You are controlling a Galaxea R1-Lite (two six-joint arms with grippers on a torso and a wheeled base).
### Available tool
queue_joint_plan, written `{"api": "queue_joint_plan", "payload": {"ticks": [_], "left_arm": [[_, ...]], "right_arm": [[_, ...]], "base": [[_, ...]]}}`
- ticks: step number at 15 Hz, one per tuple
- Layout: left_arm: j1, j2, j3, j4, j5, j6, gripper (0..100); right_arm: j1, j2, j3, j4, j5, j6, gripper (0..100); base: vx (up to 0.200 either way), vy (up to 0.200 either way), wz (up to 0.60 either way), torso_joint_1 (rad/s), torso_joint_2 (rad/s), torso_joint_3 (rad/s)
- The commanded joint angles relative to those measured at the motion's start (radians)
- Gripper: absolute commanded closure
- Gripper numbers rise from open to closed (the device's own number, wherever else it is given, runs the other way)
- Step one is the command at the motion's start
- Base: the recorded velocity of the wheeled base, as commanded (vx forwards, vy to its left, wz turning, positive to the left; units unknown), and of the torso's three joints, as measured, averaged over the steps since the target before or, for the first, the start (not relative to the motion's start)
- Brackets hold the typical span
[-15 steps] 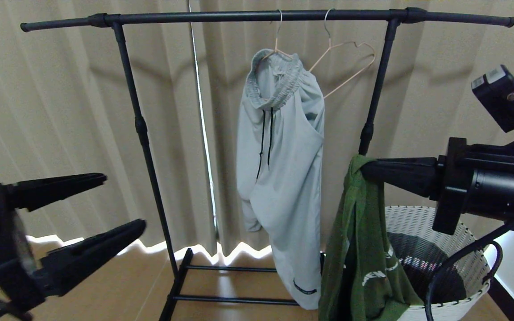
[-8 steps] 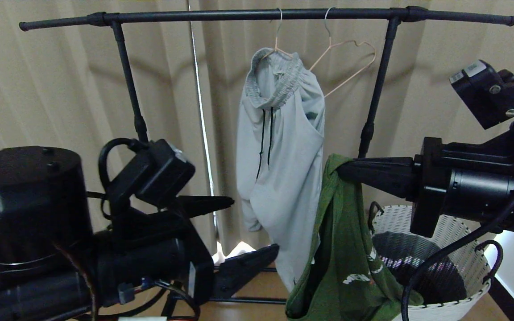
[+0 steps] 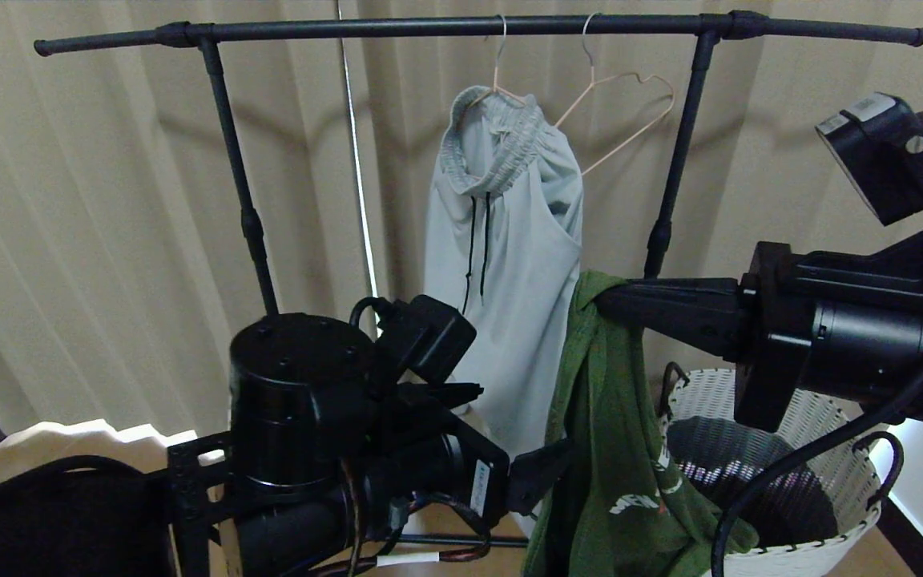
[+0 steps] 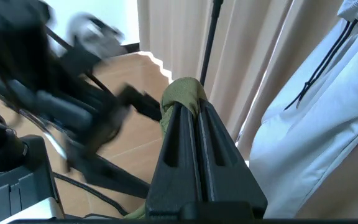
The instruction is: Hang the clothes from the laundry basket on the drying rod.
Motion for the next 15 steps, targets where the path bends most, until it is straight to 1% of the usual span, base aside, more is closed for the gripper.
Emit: {"api": "queue_joint_plan", "payload": {"ticks": [1, 3, 6, 8, 9, 11, 15], "left_arm": [[-0.001, 0.068, -0.008, 0.000, 0.024, -0.016, 0], [-0.001, 0.085, 0.010, 0.002, 0.041, -0.022, 0], [-0.001, 0.082, 0.079, 0.002, 0.045, -0.020, 0], [-0.004, 0.073, 0.122, 0.002, 0.074, -0.017, 0], [-0.007, 0.054, 0.162, 0.005, 0.088, -0.014, 0], [-0.009, 0.031, 0.199, 0.006, 0.088, -0.014, 0], [-0.009, -0.010, 0.239, 0.009, 0.090, -0.006, 0]], "right_arm": [[0.000, -0.005, -0.001, -0.007, 0.000, 0.000, 100], [0.002, -0.005, -0.001, -0.021, 0.000, 0.000, 100], [0.000, -0.020, -0.007, -0.021, 0.000, -0.002, 100], [-0.003, -0.032, -0.005, -0.021, -0.001, -0.002, 100], [-0.006, -0.041, -0.002, -0.021, -0.001, -0.002, 100], [-0.006, -0.044, 0.001, -0.020, -0.001, -0.002, 100], [-0.006, -0.043, 0.001, -0.021, -0.003, -0.002, 100]], "base": [[0.000, 0.000, 0.00, 0.000, 0.00, 0.000], [0.000, 0.000, 0.00, 0.000, 0.00, 0.000], [0.000, 0.000, 0.00, 0.000, 0.00, 0.000], [0.000, 0.000, 0.00, 0.000, 0.00, 0.000], [0.000, 0.000, 0.00, 0.000, 0.00, 0.000], [0.000, 0.000, 0.00, 0.000, 0.00, 0.000], [0.000, 0.000, 0.00, 0.000, 0.00, 0.000]]}}
